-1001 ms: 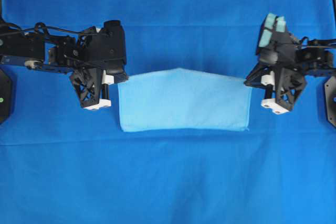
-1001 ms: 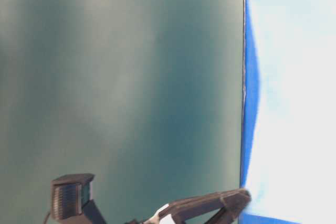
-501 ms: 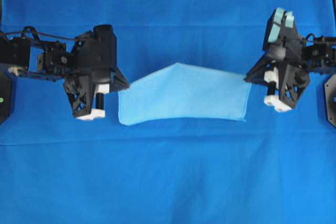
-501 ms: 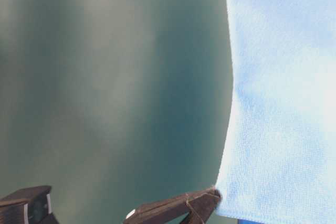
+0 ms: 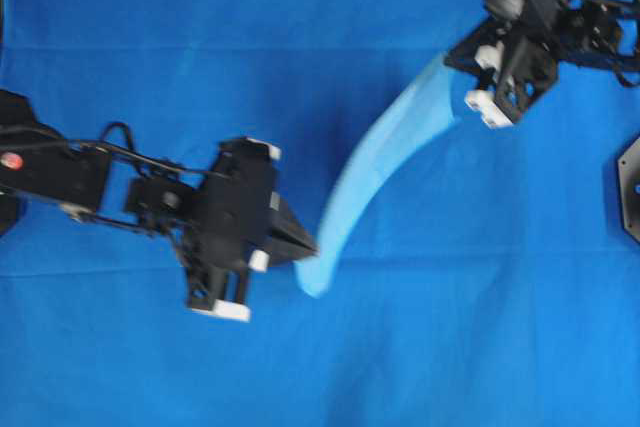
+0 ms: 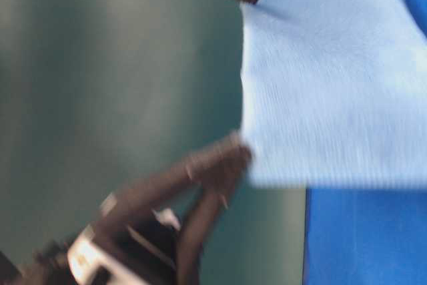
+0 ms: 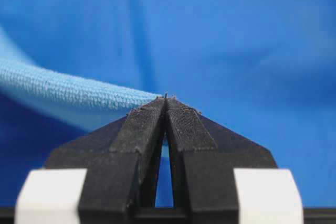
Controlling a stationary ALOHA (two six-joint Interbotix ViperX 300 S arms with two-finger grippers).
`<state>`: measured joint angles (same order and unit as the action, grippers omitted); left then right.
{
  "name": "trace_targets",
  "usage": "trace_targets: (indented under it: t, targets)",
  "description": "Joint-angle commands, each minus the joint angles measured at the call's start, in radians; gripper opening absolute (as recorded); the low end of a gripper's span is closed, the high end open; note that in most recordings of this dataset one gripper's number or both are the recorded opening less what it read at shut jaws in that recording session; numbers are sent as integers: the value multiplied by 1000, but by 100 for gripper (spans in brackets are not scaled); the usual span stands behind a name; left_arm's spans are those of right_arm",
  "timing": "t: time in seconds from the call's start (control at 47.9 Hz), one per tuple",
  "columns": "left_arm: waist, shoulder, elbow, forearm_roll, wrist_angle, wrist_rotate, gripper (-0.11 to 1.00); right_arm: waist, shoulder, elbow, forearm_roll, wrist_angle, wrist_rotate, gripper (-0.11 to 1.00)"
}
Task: Fold the light blue towel.
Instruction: 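Lift the folded strip and rotate it vertical, right gripper moving up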
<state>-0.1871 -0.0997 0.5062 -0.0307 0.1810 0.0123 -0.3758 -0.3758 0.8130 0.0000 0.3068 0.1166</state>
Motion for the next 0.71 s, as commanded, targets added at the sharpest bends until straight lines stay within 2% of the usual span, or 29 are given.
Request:
trace_targets:
  t: [0.0,0.167,0.396,0.563,0.688]
  targets:
    - [-9,26,-86,2,-11,5,2,-6,29,-61,-23,-21,-3,2]
    - [-15,109,-198,2,-11,46,2,-15,117,-141,-57,-38,-8,2]
    - [-15,179,-275,2,-8,72,2,-18,202,-236,-86,-38,-8,2]
    - [-11,190,-279,2,-21,72,2,-21,199,-230,-91,-34,-8,2]
    - [-5,225,-291,2,-87,77,2,-31,163,-192,-91,-29,-6,2]
